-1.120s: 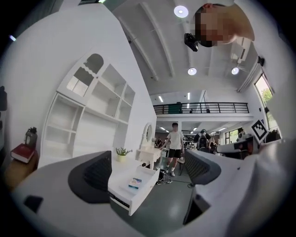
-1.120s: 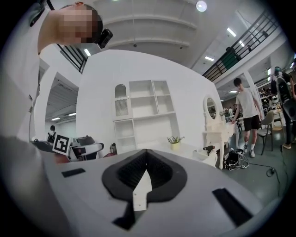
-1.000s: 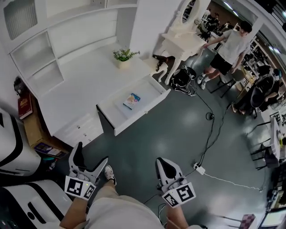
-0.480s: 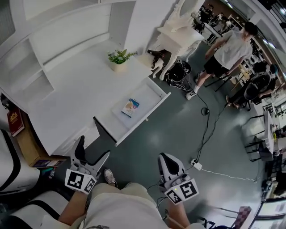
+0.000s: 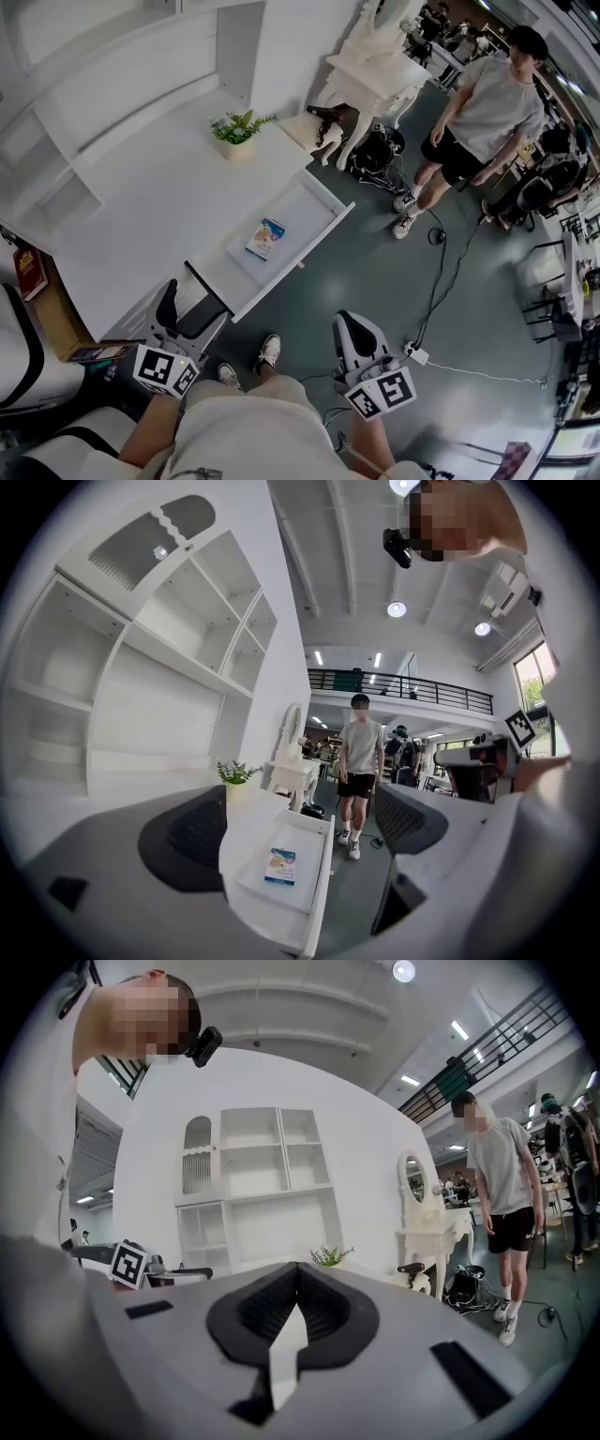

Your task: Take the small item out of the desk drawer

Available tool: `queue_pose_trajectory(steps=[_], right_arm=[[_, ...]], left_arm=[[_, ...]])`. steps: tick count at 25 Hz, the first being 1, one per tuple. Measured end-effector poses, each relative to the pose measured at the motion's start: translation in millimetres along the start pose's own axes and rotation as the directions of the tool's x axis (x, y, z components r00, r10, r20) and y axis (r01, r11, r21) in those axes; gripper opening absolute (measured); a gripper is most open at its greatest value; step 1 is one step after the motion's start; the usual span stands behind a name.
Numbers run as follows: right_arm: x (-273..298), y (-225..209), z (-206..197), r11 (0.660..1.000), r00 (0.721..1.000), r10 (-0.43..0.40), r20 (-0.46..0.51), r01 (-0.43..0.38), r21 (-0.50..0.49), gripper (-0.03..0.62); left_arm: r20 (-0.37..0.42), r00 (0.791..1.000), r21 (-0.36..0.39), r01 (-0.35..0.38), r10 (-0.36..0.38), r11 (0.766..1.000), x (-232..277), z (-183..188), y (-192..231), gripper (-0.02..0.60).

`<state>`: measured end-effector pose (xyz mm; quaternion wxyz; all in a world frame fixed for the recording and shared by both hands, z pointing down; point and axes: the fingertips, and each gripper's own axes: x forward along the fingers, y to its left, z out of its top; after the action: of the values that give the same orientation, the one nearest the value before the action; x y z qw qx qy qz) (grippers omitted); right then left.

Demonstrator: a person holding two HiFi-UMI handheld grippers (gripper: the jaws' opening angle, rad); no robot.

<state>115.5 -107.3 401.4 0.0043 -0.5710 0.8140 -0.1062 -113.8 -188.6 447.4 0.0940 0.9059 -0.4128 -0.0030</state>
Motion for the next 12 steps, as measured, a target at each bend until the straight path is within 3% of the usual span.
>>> queue_pose_trajectory(steps=[7,12], right_arm=[[36,-54,9,0.998,0.998,0.06,0.009,-0.06,0.008,0.009],[51,-82,-1,0.997,0.997,0.071,-0.032,-0.07,0.034,0.009]], left_arm=[[-0.064,0.997,0.046,-0.044,0.047,0.998,63,-11,3,0.479],[-0.14,0.988,0.072,-0.058,0.068,0.996,105,-42,17,0.478]])
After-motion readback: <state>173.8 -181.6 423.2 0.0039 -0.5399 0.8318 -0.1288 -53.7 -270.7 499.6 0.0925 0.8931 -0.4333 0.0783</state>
